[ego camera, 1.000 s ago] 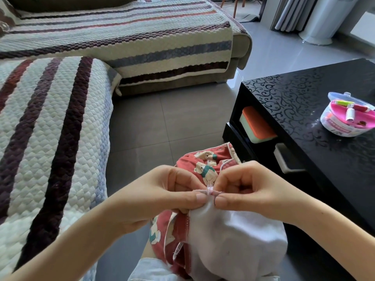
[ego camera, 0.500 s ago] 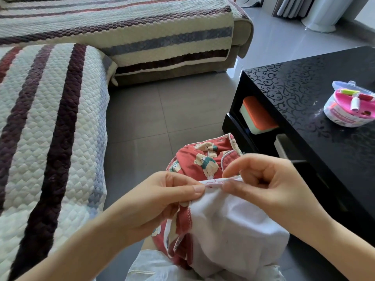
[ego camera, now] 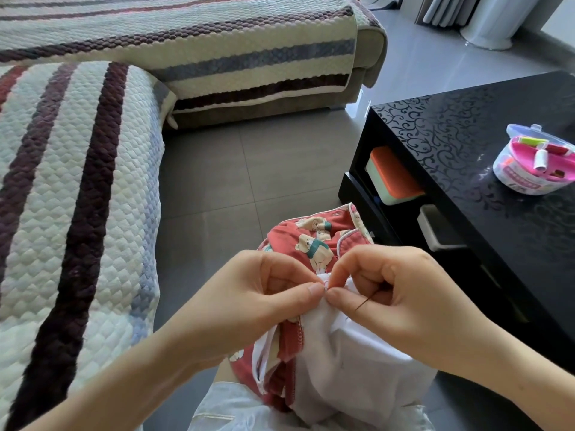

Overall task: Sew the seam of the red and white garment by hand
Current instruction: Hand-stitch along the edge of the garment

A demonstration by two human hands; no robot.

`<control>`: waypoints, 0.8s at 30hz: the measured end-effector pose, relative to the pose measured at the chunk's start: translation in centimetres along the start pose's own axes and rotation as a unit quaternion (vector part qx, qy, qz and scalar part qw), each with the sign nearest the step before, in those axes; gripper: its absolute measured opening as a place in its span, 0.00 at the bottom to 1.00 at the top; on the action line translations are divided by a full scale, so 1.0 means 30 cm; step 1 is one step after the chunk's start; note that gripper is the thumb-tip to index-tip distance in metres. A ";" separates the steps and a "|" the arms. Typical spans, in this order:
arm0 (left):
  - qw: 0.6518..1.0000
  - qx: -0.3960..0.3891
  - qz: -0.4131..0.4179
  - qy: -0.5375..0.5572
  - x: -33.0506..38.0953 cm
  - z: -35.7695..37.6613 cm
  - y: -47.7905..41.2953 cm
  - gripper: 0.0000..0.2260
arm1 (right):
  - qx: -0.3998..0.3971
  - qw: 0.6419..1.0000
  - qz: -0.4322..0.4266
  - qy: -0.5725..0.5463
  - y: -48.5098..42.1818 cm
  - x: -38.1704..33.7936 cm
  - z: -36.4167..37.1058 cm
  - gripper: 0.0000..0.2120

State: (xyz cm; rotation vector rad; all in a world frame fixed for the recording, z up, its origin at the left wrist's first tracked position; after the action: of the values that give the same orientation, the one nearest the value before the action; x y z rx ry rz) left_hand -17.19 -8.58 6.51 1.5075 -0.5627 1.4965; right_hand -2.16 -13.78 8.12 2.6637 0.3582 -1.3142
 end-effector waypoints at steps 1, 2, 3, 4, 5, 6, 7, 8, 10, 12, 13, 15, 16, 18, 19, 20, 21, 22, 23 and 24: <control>1.000 -0.001 0.003 -0.017 0.002 0.001 0.000 0.05 | -0.029 0.999 0.002 -0.046 -0.005 -0.002 -0.003 0.05; 1.000 -0.001 0.005 -0.028 0.001 0.001 0.000 0.05 | -0.056 0.993 0.007 -0.100 -0.008 -0.001 -0.008 0.05; 0.999 -0.002 0.005 -0.032 0.002 0.001 0.001 0.05 | -0.075 0.986 0.013 -0.150 -0.009 0.002 -0.018 0.06; 0.999 -0.001 0.004 -0.032 0.002 -0.001 0.002 0.05 | -0.086 0.977 0.021 -0.193 -0.009 0.004 -0.030 0.07; 1.000 -0.001 0.001 -0.027 0.003 -0.003 0.004 0.05 | -0.091 0.969 0.025 -0.227 -0.008 0.007 -0.042 0.06; 1.000 -0.002 -0.001 -0.021 0.003 -0.005 0.006 0.05 | -0.090 0.963 0.026 -0.253 -0.008 0.008 -0.052 0.05; 1.000 -0.003 -0.005 -0.014 0.004 -0.005 0.006 0.06 | -0.087 0.958 0.024 -0.272 -0.007 0.007 -0.059 0.03; 1.000 -0.004 -0.007 -0.008 0.003 -0.006 0.006 0.06 | -0.081 0.955 0.020 -0.283 -0.005 0.008 -0.063 0.03; 1.000 -0.004 -0.011 0.004 0.004 -0.006 0.005 0.06 | -0.068 0.960 0.013 -0.272 -0.005 0.012 -0.064 0.04; 1.000 -0.005 -0.014 0.017 0.007 -0.006 0.005 0.06 | -0.050 0.969 0.007 -0.243 -0.005 0.015 -0.065 0.07; 1.000 -0.006 -0.016 0.022 0.010 -0.004 0.004 0.06 | -0.040 0.972 0.002 -0.233 -0.005 0.014 -0.067 0.06; 0.999 -0.009 -0.018 0.031 0.014 -0.004 0.005 0.04 | -0.026 0.978 -0.021 -0.208 -0.001 0.006 -0.064 0.08; 0.999 -0.011 -0.018 0.035 0.017 -0.002 0.006 0.04 | -0.021 0.982 -0.036 -0.187 0.002 -0.001 -0.057 0.09; 0.999 -0.012 -0.019 0.041 0.019 -0.001 0.006 0.05 | 0.011 0.990 -0.068 -0.123 0.008 -0.013 -0.042 0.08; 0.999 -0.013 -0.021 0.044 0.020 0.000 0.006 0.06 | 0.036 0.994 -0.081 -0.070 0.010 -0.018 -0.035 0.06; 0.999 -0.014 -0.022 0.047 0.019 0.001 0.004 0.06 | 0.062 0.994 -0.090 -0.011 0.012 -0.022 -0.029 0.05; 0.999 -0.017 -0.022 0.047 0.020 0.002 0.003 0.06 | 0.084 0.991 -0.096 0.038 0.013 -0.028 -0.023 0.05; 0.999 -0.018 -0.020 0.045 0.019 0.002 0.002 0.06 | 0.098 0.988 -0.099 0.068 0.014 -0.032 -0.019 0.06; 0.999 -0.017 -0.020 0.041 0.019 0.002 0.001 0.07 | 0.107 0.986 -0.100 0.083 0.014 -0.036 -0.016 0.06; 0.999 -0.015 -0.020 0.035 0.016 0.001 0.001 0.07 | 0.115 0.984 -0.103 0.089 0.016 -0.038 -0.016 0.07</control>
State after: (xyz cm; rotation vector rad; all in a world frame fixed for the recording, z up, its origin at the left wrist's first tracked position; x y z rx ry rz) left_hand -17.12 -8.48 6.96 1.4286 -0.5092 1.4977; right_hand -2.34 -14.28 9.32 3.0185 0.5476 -1.2407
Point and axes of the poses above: each hand's wrist, its own y-axis away from the middle knuckle, its own z-axis out of the palm, x = y × z, the point moved 4 cm from there along -y, towards the middle knuckle, and after that the axes turned 13 degrees about -x, right-handed, at the moved point
